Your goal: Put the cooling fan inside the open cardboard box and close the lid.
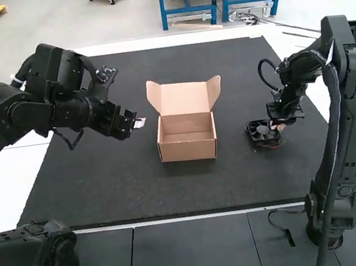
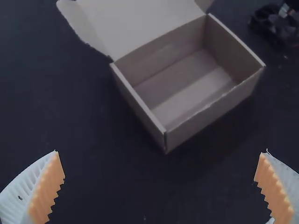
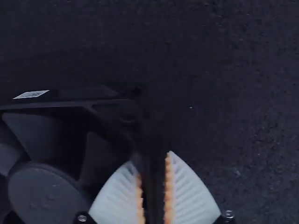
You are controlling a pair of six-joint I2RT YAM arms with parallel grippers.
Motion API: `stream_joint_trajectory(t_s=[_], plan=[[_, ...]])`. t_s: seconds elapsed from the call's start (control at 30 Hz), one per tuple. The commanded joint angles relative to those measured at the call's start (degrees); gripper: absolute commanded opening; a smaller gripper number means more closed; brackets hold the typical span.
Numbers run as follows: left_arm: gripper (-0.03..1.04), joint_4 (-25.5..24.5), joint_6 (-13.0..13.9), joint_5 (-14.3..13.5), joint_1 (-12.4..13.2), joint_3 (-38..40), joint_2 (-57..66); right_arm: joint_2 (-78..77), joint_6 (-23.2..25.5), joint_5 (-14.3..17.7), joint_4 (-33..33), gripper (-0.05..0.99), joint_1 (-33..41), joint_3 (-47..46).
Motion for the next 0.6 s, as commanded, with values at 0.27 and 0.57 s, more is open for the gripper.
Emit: stream_joint_trajectory(t_s=[0.27, 0.57], plan=[[0.96, -2.8, 1.6, -0.7, 0.4, -0.9, -1.9, 2.4, 0.5, 0.2, -6.9, -0.02, -0.3, 3.6], [0.96, -3.1, 3.6, -3.3, 0.3, -3.5, -3.5, -6.5, 4.2, -4.4, -15.1, -0.02, -0.5, 9.1]])
